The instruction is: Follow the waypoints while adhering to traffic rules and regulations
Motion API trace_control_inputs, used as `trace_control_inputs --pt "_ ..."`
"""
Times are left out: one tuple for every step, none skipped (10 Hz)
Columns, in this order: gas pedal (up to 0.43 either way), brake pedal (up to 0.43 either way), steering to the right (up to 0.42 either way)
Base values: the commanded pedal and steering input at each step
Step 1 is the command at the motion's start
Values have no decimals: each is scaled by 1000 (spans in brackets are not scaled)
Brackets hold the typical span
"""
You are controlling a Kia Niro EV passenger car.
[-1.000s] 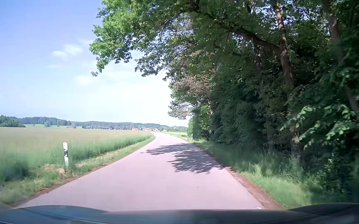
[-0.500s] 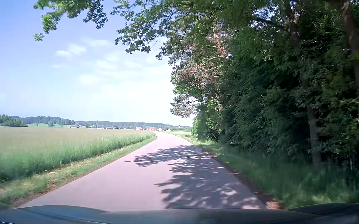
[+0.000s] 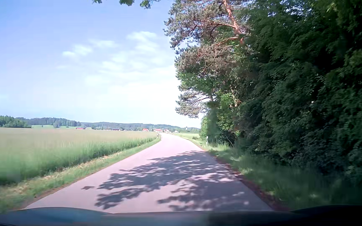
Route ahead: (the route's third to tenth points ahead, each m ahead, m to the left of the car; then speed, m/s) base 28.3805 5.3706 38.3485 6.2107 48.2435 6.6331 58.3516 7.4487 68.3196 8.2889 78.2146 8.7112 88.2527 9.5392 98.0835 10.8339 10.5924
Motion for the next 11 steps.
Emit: trace_control_inputs --pt "248 0 -22" --pt "248 0 -21" --pt "248 0 -21" --pt "248 0 -20" --pt "248 0 -19" --pt "248 0 -18" --pt "248 0 -15" --pt "248 0 -14" --pt "248 0 -14" --pt "248 0 -11" --pt "248 0 -9"
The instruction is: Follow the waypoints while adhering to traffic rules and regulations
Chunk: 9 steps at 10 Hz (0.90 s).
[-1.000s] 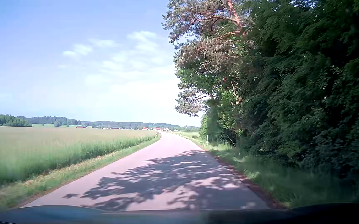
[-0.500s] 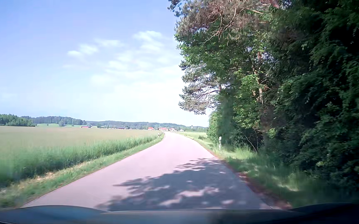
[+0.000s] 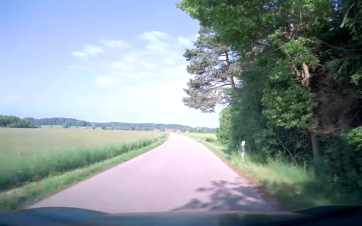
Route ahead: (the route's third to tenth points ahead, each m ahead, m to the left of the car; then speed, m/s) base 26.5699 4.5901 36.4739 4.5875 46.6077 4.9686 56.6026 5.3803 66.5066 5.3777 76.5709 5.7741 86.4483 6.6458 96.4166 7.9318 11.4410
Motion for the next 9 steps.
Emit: trace_control_inputs --pt "248 0 -9" --pt "248 0 -10" --pt "248 0 -10" --pt "248 0 -10" --pt "248 0 -9" --pt "248 0 -9" --pt "248 0 -8" --pt "248 0 -8" --pt "248 0 -8"
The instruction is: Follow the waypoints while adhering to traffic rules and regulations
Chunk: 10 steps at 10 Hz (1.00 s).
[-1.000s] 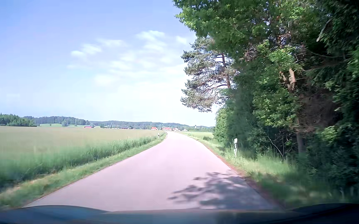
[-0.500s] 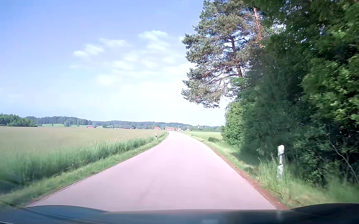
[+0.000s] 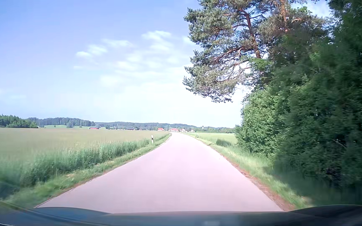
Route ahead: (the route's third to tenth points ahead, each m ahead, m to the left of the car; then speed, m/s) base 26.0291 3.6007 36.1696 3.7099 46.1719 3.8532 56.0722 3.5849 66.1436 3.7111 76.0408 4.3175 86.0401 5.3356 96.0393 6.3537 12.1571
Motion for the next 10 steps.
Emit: trace_control_inputs --pt "248 0 -7" --pt "248 0 -7" --pt "248 0 -6" --pt "248 0 -6" --pt "248 0 -5" --pt "248 0 -5" --pt "248 0 -5" --pt "248 0 -3" --pt "248 0 -3" --pt "248 0 -3"
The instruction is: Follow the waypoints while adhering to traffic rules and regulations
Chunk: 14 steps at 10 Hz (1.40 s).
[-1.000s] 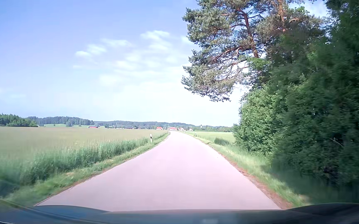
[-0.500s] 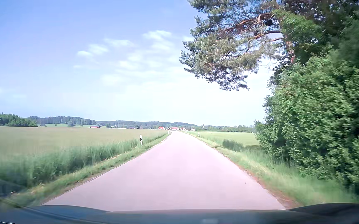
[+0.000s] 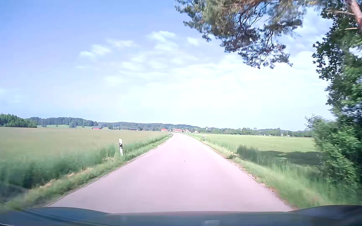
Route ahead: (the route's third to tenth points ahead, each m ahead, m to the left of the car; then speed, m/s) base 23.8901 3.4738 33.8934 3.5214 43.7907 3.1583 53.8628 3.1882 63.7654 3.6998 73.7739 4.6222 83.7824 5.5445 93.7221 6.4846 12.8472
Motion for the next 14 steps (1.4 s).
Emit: trace_control_inputs --pt "248 0 -3" --pt "248 0 -3" --pt "248 0 -4" --pt "248 0 -4" --pt "248 0 -5" --pt "248 0 -5" --pt "248 0 -5" --pt "248 0 -5" --pt "248 0 -5" --pt "248 0 -5" --pt "248 0 -5" --pt "248 0 -5" --pt "248 0 -5" --pt "248 0 -5"
